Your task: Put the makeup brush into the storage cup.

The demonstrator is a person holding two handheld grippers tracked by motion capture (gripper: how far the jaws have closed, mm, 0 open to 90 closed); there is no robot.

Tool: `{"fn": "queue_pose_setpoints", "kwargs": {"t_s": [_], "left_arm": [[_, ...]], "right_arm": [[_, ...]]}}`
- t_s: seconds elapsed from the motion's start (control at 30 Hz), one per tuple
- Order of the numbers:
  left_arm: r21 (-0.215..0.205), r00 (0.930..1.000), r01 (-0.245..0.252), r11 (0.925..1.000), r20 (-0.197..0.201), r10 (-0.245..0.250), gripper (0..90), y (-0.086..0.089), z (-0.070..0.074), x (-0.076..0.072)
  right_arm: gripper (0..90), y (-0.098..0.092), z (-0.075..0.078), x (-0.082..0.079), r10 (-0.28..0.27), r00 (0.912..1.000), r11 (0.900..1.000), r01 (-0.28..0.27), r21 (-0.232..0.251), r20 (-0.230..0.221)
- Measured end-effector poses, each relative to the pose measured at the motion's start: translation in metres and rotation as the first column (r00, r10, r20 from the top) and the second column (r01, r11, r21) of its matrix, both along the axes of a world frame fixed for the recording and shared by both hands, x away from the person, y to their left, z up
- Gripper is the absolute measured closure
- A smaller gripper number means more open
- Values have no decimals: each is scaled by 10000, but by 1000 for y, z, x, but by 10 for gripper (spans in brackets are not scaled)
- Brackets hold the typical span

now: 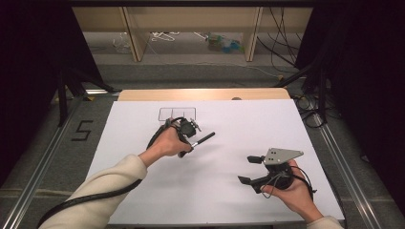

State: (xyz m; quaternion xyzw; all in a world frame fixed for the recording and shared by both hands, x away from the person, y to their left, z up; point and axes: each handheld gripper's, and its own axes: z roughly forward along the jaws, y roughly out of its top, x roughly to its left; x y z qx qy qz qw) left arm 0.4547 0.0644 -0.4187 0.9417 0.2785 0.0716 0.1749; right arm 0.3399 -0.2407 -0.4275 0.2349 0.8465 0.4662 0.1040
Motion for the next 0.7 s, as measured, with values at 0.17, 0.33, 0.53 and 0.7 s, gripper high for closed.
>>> {"fn": "queue_pose_setpoints", "kwargs": {"t_s": [0.17, 0.33, 0.53, 0.7], "left_arm": [[-93, 9995, 316, 9995, 21, -316, 765, 7, 5, -13], [-37, 9979, 638, 9980, 80, -637, 765, 12, 8, -21], [-51, 9959, 882, 9961, 227, -881, 765, 17, 11, -31], [-80, 9951, 954, 9954, 258, -952, 765, 19, 13, -38]], "right_arm": [[223, 1, -1, 0, 37, 9999, 10000, -36, -39, 112], [229, 2, -1, 0, 172, 9997, 9998, -171, -95, 150], [230, 3, -1, 0, 186, 9997, 9998, -184, -107, 157], [230, 3, -1, 0, 185, 9997, 9998, -183, -97, 186]]}}
